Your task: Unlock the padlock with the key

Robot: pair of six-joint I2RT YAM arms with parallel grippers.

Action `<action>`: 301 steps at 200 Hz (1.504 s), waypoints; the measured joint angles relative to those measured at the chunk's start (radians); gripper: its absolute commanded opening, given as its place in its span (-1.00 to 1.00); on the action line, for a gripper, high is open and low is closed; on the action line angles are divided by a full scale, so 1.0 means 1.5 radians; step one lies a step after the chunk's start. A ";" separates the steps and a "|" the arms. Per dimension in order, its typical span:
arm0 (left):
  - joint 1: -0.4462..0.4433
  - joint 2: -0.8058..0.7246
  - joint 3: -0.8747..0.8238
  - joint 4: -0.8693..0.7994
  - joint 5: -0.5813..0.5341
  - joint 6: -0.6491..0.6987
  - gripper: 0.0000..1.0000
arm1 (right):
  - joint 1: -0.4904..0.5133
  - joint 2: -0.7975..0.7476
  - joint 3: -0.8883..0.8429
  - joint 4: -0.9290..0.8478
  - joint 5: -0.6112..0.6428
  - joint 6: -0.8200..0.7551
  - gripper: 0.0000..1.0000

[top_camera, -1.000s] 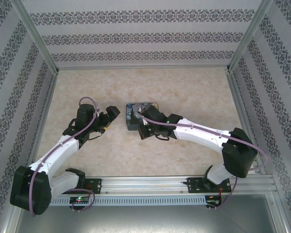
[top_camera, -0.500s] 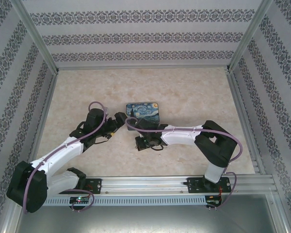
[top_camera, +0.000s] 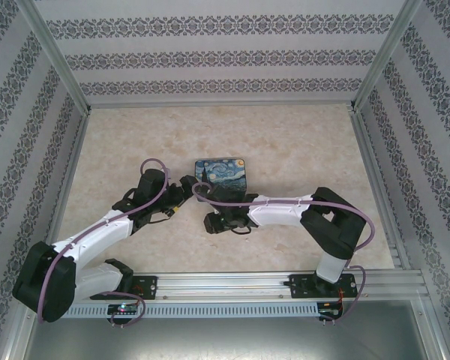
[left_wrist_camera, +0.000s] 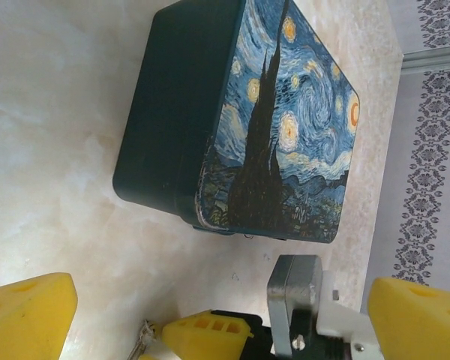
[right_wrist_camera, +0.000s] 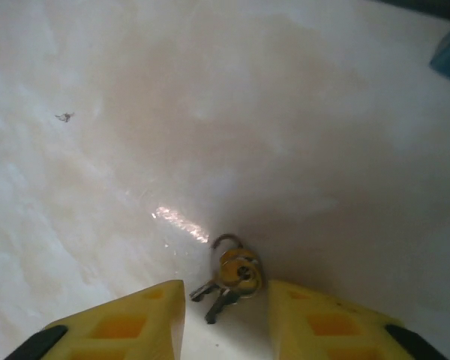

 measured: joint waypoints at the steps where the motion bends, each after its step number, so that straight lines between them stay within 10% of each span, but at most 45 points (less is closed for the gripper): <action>1: 0.000 0.000 0.000 0.000 0.000 0.000 0.99 | 0.001 0.000 0.000 -0.001 0.001 -0.001 -0.21; 301: 0.000 -0.041 0.015 -0.058 -0.067 0.034 0.99 | 0.040 -0.028 0.016 -0.150 0.160 -0.084 -0.29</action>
